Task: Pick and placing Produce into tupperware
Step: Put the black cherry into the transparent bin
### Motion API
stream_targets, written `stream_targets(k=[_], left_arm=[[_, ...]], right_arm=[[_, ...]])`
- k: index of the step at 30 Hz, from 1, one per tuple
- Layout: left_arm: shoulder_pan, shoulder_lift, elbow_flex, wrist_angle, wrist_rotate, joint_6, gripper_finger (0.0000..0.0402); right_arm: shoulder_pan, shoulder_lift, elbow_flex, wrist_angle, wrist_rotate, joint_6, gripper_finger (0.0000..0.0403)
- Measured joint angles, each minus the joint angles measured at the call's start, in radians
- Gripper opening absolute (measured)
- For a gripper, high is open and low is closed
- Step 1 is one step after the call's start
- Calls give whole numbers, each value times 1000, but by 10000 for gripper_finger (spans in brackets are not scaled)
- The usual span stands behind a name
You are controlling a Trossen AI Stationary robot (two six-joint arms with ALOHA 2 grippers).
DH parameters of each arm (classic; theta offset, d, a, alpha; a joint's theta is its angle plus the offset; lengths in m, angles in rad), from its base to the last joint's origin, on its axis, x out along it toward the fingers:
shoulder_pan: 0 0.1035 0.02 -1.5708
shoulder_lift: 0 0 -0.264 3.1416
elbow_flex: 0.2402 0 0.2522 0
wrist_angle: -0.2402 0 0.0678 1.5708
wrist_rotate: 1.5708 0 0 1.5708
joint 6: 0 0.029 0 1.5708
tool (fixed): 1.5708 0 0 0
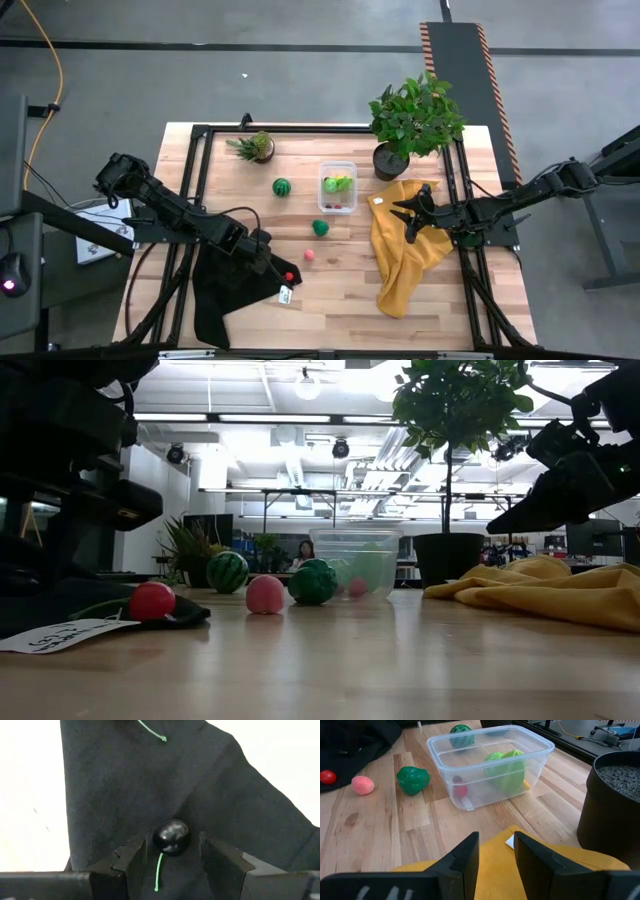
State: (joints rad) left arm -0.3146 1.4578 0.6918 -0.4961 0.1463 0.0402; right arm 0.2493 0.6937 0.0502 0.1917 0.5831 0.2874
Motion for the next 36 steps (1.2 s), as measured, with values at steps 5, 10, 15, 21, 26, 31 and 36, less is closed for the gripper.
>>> stream_targets(k=[5,10,15,21,26,31,36], left_arm=[[0,0,0,0,-1,5,166],[0,0,0,0,-6,5,166],[0,0,0,0,-16,6,166],[0,0,0,0,-17,8,166],[0,0,0,1,-21,10,166],[0,0,0,1,-27,12,166],[0,0,0,1,-27,12,166]], right_arm=[[0,0,0,0,0,0,114],[0,0,0,0,0,0,114],[0,0,0,0,0,0,114],[0,0,0,0,0,0,114],[0,0,0,0,0,0,114],[0,0,0,0,0,0,114],[0,0,0,0,0,0,114]])
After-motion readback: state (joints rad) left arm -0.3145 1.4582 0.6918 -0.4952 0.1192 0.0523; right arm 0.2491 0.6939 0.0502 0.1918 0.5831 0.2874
